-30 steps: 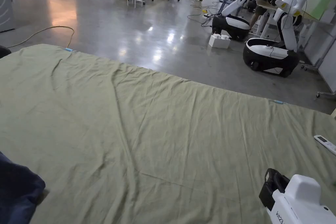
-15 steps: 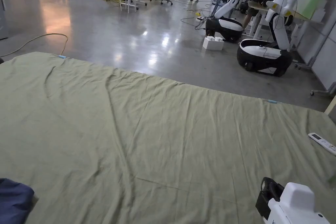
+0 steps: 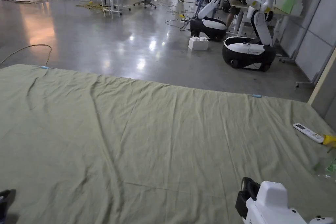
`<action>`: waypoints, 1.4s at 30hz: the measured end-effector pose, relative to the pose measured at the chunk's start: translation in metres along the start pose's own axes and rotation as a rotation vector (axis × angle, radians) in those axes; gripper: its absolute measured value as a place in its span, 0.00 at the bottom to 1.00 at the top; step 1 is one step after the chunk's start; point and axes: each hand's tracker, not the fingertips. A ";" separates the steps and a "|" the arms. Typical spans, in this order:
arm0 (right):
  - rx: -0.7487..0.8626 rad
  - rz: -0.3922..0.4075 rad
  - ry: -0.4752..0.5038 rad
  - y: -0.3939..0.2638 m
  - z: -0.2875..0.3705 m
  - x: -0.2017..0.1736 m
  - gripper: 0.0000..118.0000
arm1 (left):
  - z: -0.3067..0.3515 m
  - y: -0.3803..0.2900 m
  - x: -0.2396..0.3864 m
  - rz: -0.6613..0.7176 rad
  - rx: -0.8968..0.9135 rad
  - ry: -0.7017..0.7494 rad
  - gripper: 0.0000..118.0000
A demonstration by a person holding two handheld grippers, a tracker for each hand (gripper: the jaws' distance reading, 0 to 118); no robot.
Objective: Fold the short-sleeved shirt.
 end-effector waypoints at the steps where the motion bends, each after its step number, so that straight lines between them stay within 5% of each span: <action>1: 0.001 0.004 0.000 -0.002 0.000 -0.002 0.03 | -0.003 -0.004 0.017 -0.019 0.027 -0.006 0.53; 13: 0.033 -0.011 0.001 -0.002 -0.005 -0.014 0.03 | 0.003 0.024 0.171 0.016 0.320 -0.084 0.49; 17: 0.051 -0.009 -0.004 0.001 -0.002 -0.017 0.03 | 0.016 0.035 0.202 -0.029 0.365 -0.105 0.19; 25: 0.082 0.009 0.010 0.007 0.003 -0.026 0.03 | 0.024 0.042 0.228 -0.069 0.416 -0.028 0.06; 42: 0.120 -0.011 0.013 0.011 0.004 -0.033 0.03 | 0.030 0.042 0.216 0.003 0.460 0.025 0.04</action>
